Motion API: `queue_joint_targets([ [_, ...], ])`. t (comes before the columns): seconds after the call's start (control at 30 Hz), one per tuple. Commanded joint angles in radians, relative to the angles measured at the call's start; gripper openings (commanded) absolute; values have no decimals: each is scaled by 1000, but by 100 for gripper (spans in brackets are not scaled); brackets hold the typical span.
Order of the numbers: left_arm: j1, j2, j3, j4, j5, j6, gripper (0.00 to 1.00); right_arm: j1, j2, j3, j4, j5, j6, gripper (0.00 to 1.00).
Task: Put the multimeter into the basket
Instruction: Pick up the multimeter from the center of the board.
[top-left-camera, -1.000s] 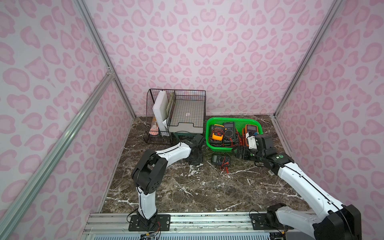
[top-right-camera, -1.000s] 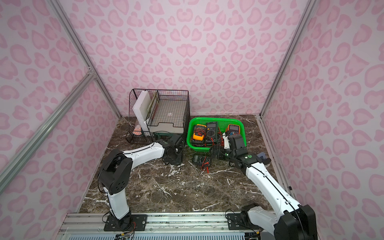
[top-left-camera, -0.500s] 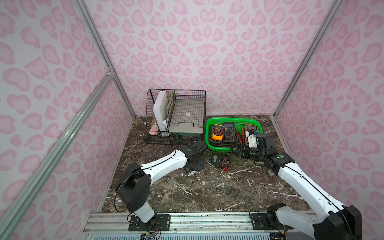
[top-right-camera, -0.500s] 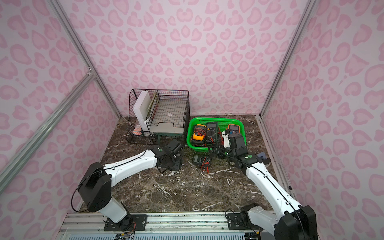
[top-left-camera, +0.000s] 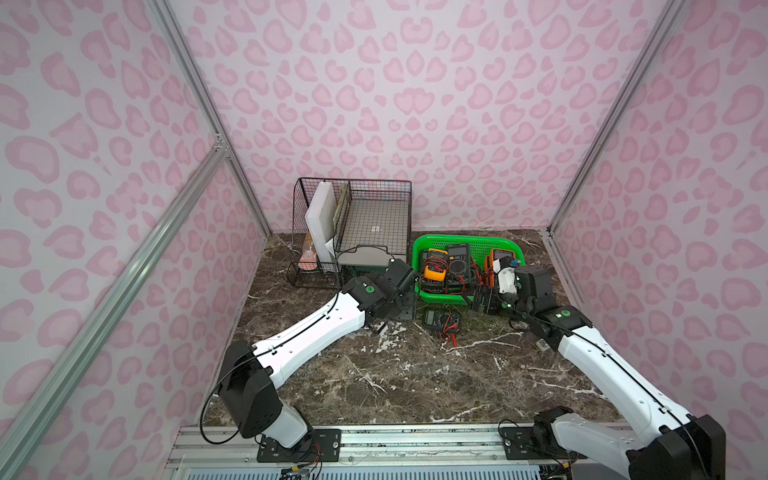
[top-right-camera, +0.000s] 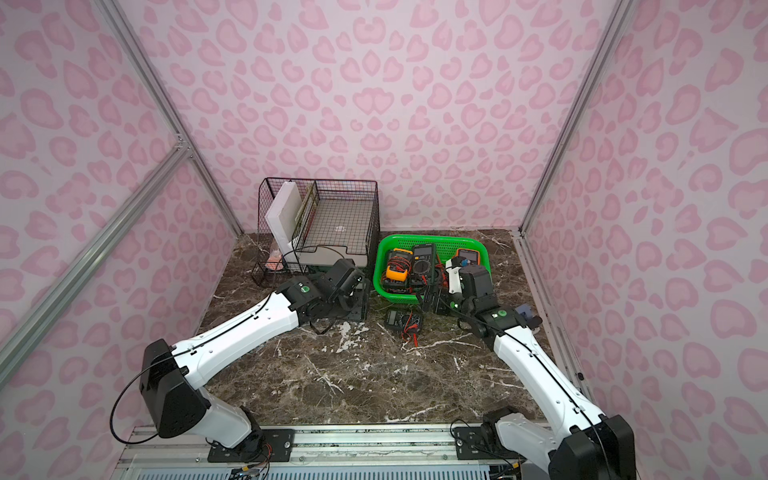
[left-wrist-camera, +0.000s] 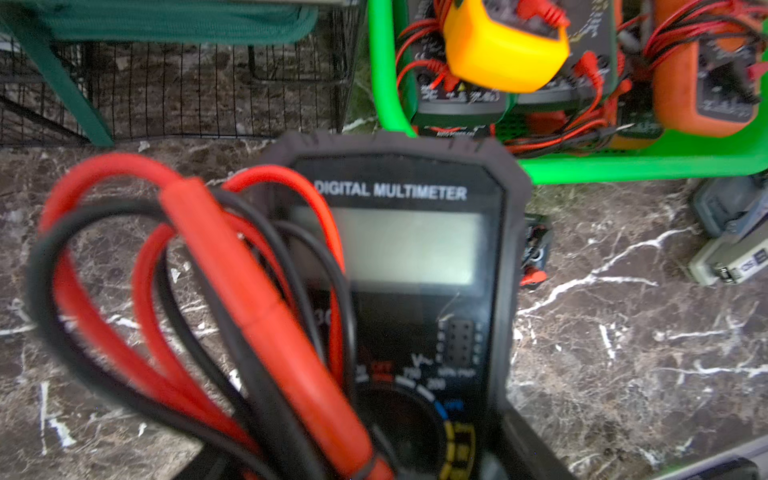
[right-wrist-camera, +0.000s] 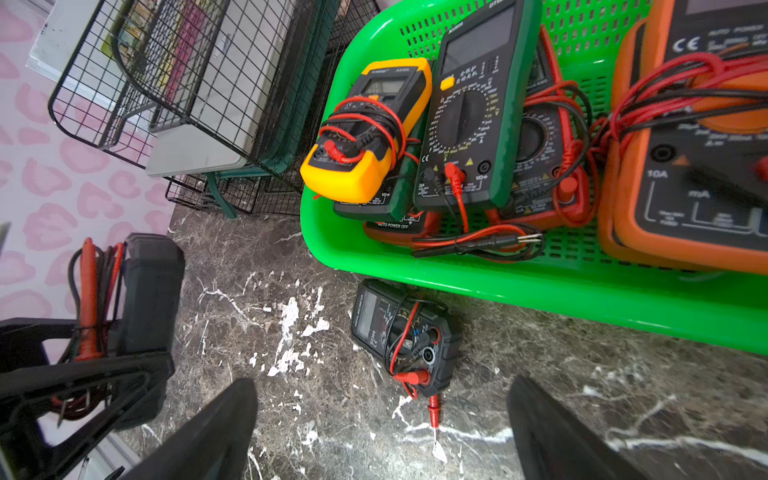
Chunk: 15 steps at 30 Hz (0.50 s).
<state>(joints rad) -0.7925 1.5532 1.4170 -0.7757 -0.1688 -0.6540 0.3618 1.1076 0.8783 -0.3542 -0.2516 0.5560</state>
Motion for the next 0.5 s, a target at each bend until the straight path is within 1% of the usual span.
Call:
queue_joint_targets([
  [0.0, -1, 15, 59, -4, 19, 18, 0, -11, -6, 7, 14, -21, 8, 99],
  [0.1, -2, 43, 113, 8, 32, 36, 0, -32, -12, 4, 23, -33, 17, 99],
  [0.33, -1, 126, 215, 83, 104, 106, 0, -102, -26, 0, 47, -79, 42, 99],
  [0.47, -1, 175, 276, 106, 128, 121, 0, -141, -35, -4, 49, -96, 44, 99],
])
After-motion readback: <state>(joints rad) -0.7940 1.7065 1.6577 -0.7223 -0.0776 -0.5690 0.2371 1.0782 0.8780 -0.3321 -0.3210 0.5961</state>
